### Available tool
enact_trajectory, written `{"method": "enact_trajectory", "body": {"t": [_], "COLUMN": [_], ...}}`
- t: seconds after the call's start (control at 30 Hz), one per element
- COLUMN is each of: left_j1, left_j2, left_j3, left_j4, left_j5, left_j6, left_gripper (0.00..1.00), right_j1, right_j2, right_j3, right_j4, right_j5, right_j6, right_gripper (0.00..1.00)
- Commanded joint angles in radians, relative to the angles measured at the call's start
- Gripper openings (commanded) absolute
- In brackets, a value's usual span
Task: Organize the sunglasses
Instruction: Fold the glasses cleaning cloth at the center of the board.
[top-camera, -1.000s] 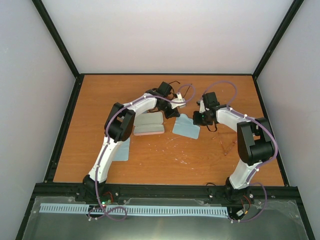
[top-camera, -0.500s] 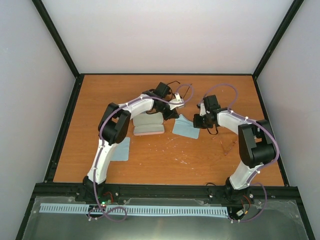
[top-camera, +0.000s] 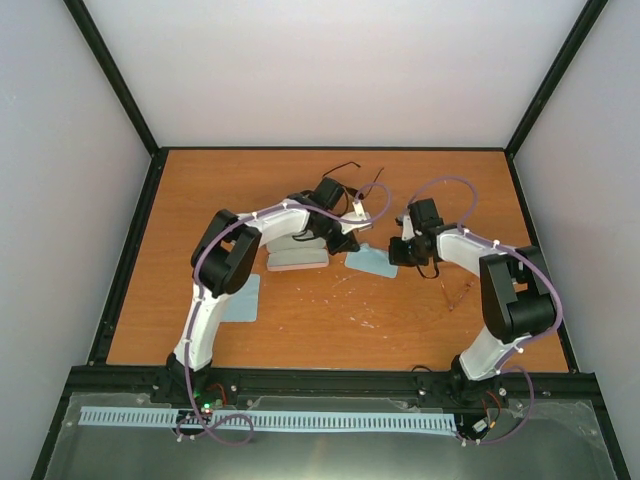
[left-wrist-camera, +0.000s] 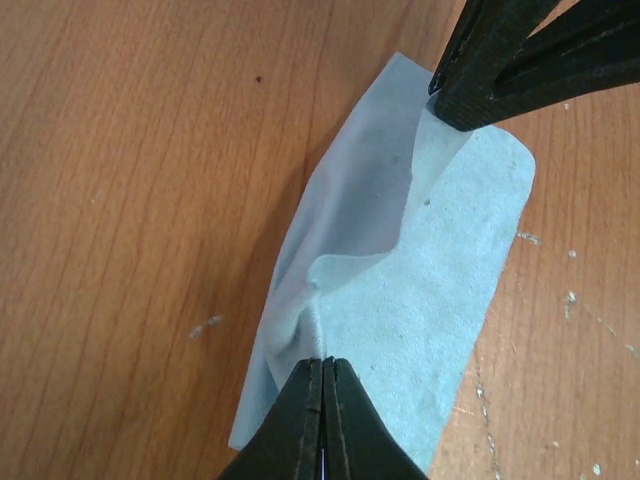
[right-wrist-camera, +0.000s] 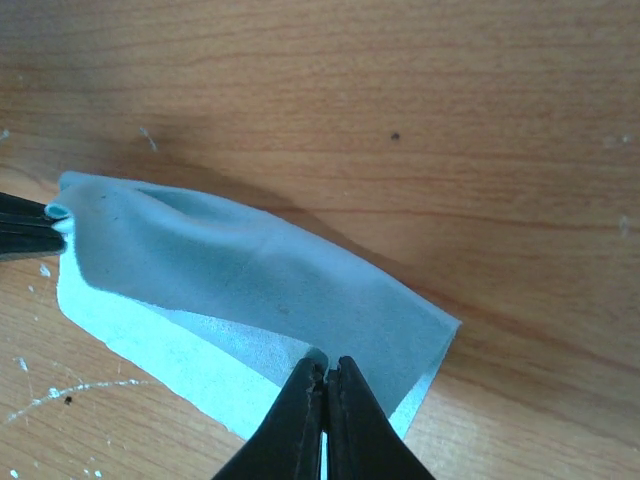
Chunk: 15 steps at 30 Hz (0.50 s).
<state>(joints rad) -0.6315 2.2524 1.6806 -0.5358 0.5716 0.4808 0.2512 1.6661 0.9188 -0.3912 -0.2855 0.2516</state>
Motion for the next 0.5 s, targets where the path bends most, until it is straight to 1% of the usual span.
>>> {"method": "enact_trajectory", "body": {"t": [0.0,0.3,0.47], "left_j1": [-0.004,-0.005,-0.007], "left_j2": [-0.072,-0.108,-0.101], "left_j3": [-0.041,-0.108,-0.103], "left_j4": [0.035,0.054,0.056], "left_j5": [-0.008,-0.021,-0.016], "left_j6": [0.005,0.01,-0.004], "left_gripper": [0.01,0.03,0.09], "right_j1": [-0.006,-0.003,-0.001], "right_j2": [-0.033,-0.009,0.013], "right_j3": [-0.029,-0.058,-0.063], "right_j4": [0.021,0.039,0.04], "right_j5": [-0.007,-0.028,-0.036], "right_j6": [0.004,0.013,0.006], "right_gripper": [0.03,0.03,0.03]}}
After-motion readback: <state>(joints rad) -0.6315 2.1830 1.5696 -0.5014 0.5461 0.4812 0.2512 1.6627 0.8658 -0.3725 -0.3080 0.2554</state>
